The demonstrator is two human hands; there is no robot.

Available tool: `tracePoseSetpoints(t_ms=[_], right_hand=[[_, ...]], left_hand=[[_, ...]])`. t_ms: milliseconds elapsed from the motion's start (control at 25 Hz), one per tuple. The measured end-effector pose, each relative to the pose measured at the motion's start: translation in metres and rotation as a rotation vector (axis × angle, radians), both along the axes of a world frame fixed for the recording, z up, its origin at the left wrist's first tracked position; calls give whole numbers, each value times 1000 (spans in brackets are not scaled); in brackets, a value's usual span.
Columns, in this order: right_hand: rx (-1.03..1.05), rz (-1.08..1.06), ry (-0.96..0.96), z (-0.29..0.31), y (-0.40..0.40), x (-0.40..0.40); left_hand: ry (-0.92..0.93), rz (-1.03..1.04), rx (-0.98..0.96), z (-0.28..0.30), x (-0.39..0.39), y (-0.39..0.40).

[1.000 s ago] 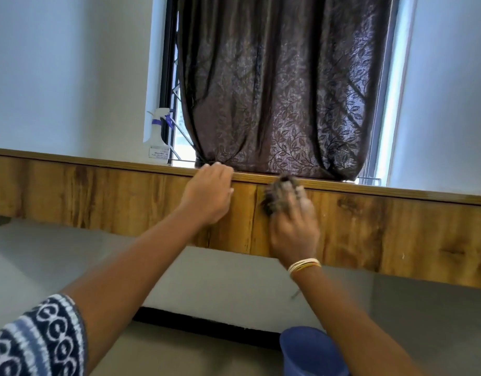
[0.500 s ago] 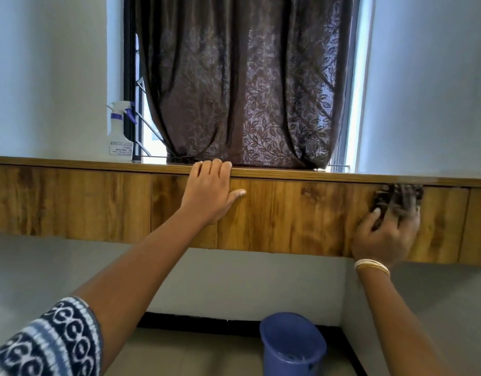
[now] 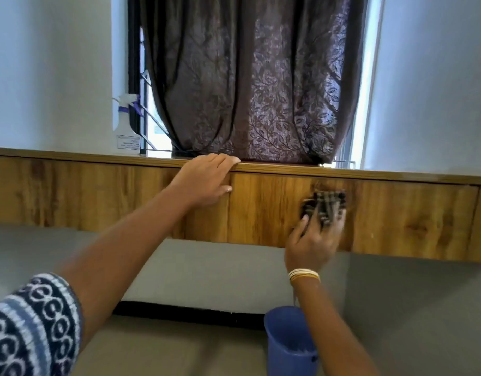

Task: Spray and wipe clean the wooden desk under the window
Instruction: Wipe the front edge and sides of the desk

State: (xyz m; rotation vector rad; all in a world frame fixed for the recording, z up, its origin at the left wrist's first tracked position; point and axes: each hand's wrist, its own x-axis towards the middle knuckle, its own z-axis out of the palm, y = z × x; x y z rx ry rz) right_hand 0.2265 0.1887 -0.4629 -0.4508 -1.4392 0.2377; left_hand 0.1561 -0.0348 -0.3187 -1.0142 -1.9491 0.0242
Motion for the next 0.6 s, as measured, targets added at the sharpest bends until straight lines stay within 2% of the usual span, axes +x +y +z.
tracePoseSetpoints(t_ms=[80,200,280,440,600], right_hand=[[153,42,-102,0,-34,-18],[326,86,-169,9,-85,-45],[463,132,-195,15,-118,-62],[680,196,-318,18,-159,-86],[1129,200,-476,31,-133,-83]], left_hand=[[-74,52,-25,13,-11,-44],[-182,211,120,9,-38,-125],[-232,208,188,1,-51,-155],[-217,153,327,-10,-59,-145],[-279,63,404,-14,-68,-148]])
